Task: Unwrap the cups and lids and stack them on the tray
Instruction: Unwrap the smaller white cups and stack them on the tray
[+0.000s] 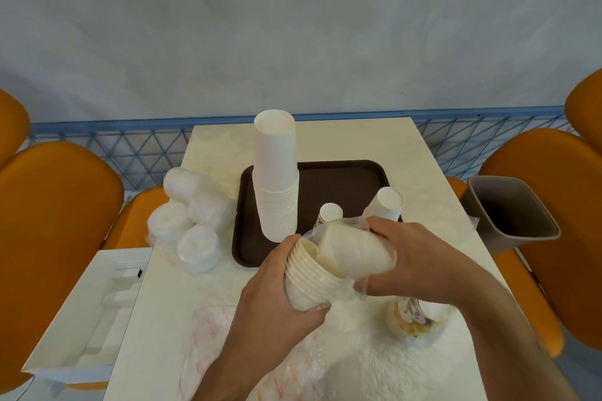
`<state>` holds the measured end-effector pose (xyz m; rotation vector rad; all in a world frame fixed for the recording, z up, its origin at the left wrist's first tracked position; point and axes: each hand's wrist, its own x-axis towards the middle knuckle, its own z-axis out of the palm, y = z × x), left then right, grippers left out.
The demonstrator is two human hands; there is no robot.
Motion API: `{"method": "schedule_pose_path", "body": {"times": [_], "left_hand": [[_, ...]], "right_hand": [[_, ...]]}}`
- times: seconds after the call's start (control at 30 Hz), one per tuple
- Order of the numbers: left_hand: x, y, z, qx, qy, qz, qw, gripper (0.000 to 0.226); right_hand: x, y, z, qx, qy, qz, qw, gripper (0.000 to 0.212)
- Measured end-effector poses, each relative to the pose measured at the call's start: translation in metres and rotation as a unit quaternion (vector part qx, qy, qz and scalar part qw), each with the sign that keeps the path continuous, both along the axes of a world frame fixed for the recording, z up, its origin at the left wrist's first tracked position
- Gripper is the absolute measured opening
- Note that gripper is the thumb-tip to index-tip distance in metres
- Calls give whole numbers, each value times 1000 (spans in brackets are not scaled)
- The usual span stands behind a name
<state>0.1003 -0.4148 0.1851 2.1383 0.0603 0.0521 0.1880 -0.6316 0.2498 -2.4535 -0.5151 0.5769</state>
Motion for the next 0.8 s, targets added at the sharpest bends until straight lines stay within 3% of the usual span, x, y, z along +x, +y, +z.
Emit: {"method": "schedule_pose_path", "body": {"times": [0.13,0.27,0.47,0.63,0.8], "left_hand": [[-1,-5,-1,-1,0,-11,1000,91],[-1,-6,0,-18,-6,-14,1000,90],[1,-1,7,-89,-5,30,996,84],[2,2,8,-92,-11,39,995,80],[-1,-1,4,-92,-4,41,995,83]], "right_hand": [[5,5,-1,-63,-16,37,997,71],[10,7,-11,-57,-2,35,998,81],[19,5,-34,-38,-32,-19,999,62],[32,-11,-39,-29,-119,-148,981,80],[54,-20,-36,110,-205,-295,927,80]]}}
